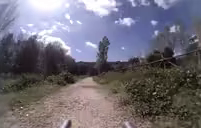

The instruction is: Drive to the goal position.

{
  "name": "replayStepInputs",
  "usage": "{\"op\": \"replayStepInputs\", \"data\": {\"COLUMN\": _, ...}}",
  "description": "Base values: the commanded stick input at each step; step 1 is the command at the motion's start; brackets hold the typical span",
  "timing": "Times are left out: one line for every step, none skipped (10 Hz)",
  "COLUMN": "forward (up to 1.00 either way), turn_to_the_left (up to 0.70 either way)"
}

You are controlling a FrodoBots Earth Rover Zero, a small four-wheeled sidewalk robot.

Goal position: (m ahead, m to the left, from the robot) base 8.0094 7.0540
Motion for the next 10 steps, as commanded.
{"op": "replayStepInputs", "data": {"forward": 0.85, "turn_to_the_left": 0.0}}
{"op": "replayStepInputs", "data": {"forward": 0.85, "turn_to_the_left": 0.0}}
{"op": "replayStepInputs", "data": {"forward": 0.85, "turn_to_the_left": 0.0}}
{"op": "replayStepInputs", "data": {"forward": 0.85, "turn_to_the_left": 0.0}}
{"op": "replayStepInputs", "data": {"forward": 0.85, "turn_to_the_left": 0.0}}
{"op": "replayStepInputs", "data": {"forward": 0.85, "turn_to_the_left": -0.05}}
{"op": "replayStepInputs", "data": {"forward": 0.85, "turn_to_the_left": -0.31}}
{"op": "replayStepInputs", "data": {"forward": 0.85, "turn_to_the_left": -0.27}}
{"op": "replayStepInputs", "data": {"forward": 0.85, "turn_to_the_left": -0.14}}
{"op": "replayStepInputs", "data": {"forward": 0.85, "turn_to_the_left": 0.0}}
